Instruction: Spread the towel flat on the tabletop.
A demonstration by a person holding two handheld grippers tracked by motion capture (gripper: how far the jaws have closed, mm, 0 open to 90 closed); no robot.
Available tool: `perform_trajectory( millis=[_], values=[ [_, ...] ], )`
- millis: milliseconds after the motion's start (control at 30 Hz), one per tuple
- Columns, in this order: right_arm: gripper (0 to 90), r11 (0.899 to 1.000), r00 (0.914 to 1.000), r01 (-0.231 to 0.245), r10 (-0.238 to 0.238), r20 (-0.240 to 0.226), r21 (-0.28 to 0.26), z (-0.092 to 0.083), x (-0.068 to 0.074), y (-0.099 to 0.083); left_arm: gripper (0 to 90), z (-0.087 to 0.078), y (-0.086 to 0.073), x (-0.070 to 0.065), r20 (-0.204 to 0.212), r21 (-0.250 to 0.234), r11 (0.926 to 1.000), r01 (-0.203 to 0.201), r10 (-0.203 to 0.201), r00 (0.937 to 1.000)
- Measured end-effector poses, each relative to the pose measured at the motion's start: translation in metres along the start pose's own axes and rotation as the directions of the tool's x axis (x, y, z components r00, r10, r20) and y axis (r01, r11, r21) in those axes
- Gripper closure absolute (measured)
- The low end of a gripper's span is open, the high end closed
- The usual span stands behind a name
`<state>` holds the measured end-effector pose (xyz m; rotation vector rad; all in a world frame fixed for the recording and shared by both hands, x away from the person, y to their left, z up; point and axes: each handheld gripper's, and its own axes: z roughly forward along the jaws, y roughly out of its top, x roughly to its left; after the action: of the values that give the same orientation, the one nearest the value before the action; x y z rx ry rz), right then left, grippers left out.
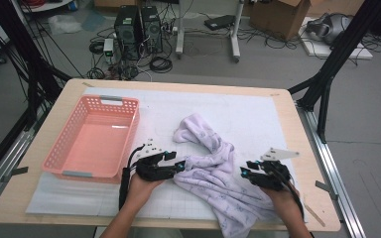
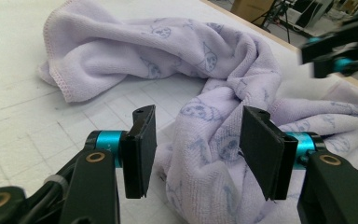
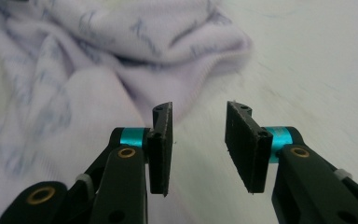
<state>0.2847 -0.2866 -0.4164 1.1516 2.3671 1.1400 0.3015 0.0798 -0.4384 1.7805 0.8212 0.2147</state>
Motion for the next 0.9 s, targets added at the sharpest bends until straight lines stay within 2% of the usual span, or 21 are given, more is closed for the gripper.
perform_trajectory(
  millis=[67,133,200,233,267,300,333,367,467,533,567,633,667,700,733,800,900],
  values=[
    [57.5,0.999,0.9998,-0.002,0.003,-0.019,0.046,0.021,0.002,0.009,46.2,0.0,0.0,0.0,-0.003,-0.005,1.0,0.005,-0.005,1.0],
    [58.9,0.995,1.0,0.003,-0.003,-0.005,0.103,0.04,0.004,0.016,46.2,0.0,0.0,0.001,-0.005,0.0,1.0,0.004,-0.004,1.0],
    [72.7,0.987,0.9988,0.029,-0.035,0.034,0.156,0.052,0.004,0.019,46.2,-0.001,0.0,0.001,-0.005,-0.004,1.0,0.008,-0.008,1.0],
    [85.5,0.988,0.9983,0.04,-0.046,0.035,0.151,0.051,0.002,0.021,46.2,-0.001,0.0,0.001,-0.002,-0.006,0.9999,0.012,-0.012,0.9999],
    [90.0,0.985,0.9957,0.06,-0.071,0.06,0.159,0.05,-0.001,0.023,46.1,-0.001,-0.001,0.001,0.002,-0.008,0.9998,0.016,-0.016,0.9999],
    [90.0,0.986,0.9926,0.067,-0.081,0.09,0.153,0.048,-0.005,0.024,46.2,-0.001,-0.001,0.001,0.005,-0.009,0.9998,0.018,-0.018,0.9998],
    [90.0,0.984,0.9855,0.074,-0.096,0.14,0.161,0.046,-0.011,0.025,46.2,-0.001,-0.001,0.001,0.005,-0.009,0.9998,0.018,-0.018,0.9998],
    [90.0,0.985,0.9797,0.065,-0.094,0.177,0.162,0.043,-0.018,0.026,46.2,-0.001,-0.001,0.001,0.006,-0.007,0.9998,0.018,-0.018,0.9998],
    [90.0,0.993,0.9711,-0.047,0.019,0.238,0.112,0.03,-0.047,0.023,46.3,-0.002,-0.001,0.002,0.001,-0.018,0.9994,0.029,-0.029,0.9996],
    [89.4,0.989,0.9739,-0.131,0.117,0.195,0.063,0.024,-0.059,0.02,46.5,-0.003,0.0,0.004,-0.004,-0.028,0.9989,0.036,-0.037,0.9993],
    [87.5,0.99,0.9777,-0.128,0.117,0.174,0.052,0.024,-0.059,0.02,47.0,-0.004,0.0,0.005,-0.005,-0.031,0.9989,0.034,-0.034,0.9994],
    [65.7,0.995,0.9882,-0.094,0.088,0.125,0.038,0.026,-0.049,0.019,48.0,-0.004,-0.001,0.005,-0.009,-0.036,0.9987,0.037,-0.037,0.9993],
    [56.5,0.995,0.993,-0.093,0.09,0.077,0.036,0.028,-0.044,0.019,48.0,-0.004,-0.001,0.006,-0.01,-0.034,0.9989,0.034,-0.034,0.9994],
    [50.3,0.996,0.9963,-0.078,0.076,0.04,0.042,0.03,-0.039,0.018,48.0,-0.004,-0.001,0.006,-0.011,-0.035,0.9989,0.031,-0.031,0.9995],
    [46.3,0.998,0.9976,-0.054,0.052,0.046,0.043,0.032,-0.031,0.018,47.9,-0.004,-0.001,0.006,-0.011,-0.037,0.9989,0.027,-0.028,0.9995],
    [41.8,0.999,0.9995,-0.024,0.024,0.02,0.043,0.038,-0.019,0.015,47.3,-0.004,-0.001,0.005,-0.012,-0.034,0.9991,0.024,-0.025,0.9996],
    [47.2,0.995,0.9996,0.029,-0.029,-0.004,0.097,0.052,-0.002,0.012,46.5,-0.004,-0.001,0.006,-0.016,-0.029,0.9993,0.024,-0.024,0.9996]
  ],
)
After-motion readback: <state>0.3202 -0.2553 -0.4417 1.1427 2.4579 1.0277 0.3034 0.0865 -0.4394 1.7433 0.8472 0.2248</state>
